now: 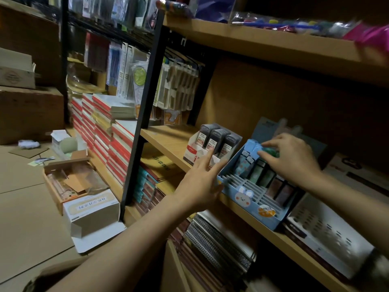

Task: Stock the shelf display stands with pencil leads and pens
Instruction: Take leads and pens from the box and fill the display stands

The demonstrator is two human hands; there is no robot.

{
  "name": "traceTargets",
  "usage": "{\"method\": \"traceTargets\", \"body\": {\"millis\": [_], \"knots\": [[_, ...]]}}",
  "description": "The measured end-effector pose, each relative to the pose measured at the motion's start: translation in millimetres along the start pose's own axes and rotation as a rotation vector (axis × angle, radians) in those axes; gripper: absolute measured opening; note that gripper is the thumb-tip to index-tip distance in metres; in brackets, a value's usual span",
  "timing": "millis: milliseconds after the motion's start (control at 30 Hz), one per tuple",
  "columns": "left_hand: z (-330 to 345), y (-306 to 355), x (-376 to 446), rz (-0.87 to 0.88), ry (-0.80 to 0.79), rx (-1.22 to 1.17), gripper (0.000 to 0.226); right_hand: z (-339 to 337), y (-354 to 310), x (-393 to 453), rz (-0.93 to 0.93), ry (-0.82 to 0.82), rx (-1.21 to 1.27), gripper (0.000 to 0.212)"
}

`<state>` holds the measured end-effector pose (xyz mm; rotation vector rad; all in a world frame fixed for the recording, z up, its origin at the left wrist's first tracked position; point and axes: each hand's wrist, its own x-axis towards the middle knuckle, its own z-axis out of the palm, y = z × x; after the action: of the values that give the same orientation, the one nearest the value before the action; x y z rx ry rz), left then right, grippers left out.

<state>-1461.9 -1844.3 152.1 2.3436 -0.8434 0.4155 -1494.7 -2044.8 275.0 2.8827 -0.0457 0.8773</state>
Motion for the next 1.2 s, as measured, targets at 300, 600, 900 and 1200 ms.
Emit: {"method": "traceTargets", "body": {"millis": [300, 600, 900, 1200], "knots": [[4.8, 3.2, -15.0, 0.053, -0.08, 0.08, 0.076, 20.1, -15.4, -0.5, 0.014, -0.095, -0.136, 0.048], [-4.3, 9.8, -66.3, -0.003, -0.093, -0.076, 0.059, 15.0, -49.8, -56.6, -0.205, 0.096, 0.323, 0.043], [48.3, -55.0, -243.3, -0.907, -0.281, -0.193, 0.032, 124.8, -136.6, -231.2, -0.258, -0.619, 0.744, 0.023], [174.6, -35.3, -368.5, -1.463, -0.238, -0.191, 0.058, 226.5, -174.1, -327.8, -0.21, -1.314, 0.499, 0.064]]}}
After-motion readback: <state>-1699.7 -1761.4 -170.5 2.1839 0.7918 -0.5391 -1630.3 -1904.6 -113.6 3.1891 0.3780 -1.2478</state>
